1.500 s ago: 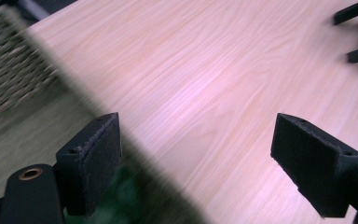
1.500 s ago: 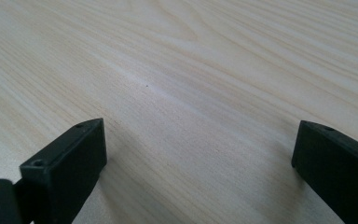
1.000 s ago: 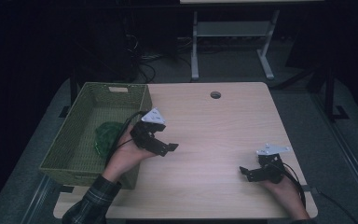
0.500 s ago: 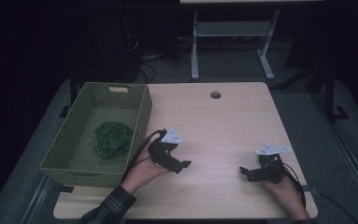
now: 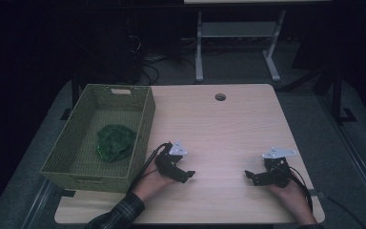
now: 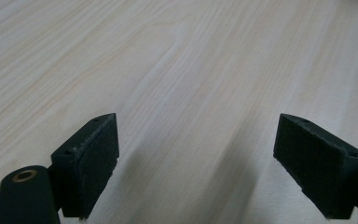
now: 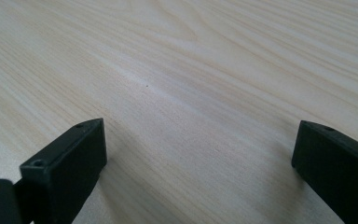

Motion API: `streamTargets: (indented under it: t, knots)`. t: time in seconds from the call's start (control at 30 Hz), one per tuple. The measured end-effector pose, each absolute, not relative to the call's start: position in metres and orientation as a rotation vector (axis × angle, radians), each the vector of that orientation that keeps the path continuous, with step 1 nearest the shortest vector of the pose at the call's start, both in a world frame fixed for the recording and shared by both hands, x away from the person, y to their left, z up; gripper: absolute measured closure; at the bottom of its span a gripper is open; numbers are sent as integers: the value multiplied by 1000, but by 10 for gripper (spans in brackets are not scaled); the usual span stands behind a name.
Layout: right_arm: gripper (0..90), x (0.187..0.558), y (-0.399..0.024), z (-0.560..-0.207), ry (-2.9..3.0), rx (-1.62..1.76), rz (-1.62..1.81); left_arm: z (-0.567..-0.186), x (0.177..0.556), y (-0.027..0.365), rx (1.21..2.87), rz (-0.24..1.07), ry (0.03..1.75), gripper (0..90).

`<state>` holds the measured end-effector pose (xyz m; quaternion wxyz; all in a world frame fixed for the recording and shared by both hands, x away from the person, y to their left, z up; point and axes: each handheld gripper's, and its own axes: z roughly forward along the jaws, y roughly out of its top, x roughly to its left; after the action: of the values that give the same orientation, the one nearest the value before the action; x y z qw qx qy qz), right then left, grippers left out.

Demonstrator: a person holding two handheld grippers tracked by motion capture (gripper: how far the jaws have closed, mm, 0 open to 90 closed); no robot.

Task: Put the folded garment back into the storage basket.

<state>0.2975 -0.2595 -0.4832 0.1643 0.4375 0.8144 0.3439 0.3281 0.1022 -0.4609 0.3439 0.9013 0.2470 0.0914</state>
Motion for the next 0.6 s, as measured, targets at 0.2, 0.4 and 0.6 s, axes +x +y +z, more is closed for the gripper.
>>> streamTargets:
  t: [0.2, 0.4, 0.6]
  knots:
    - [29, 298, -260, -483, 2321, 1247, 980, -472, 331, 104, 2340, 256, 655, 127]
    - [29, 297, -259, -483, 2321, 1247, 980, -478, 331, 110, 2274, 266, 622, 127]
    - [29, 297, -259, -483, 2321, 1248, 981, -479, 331, 109, 2270, 263, 625, 128]
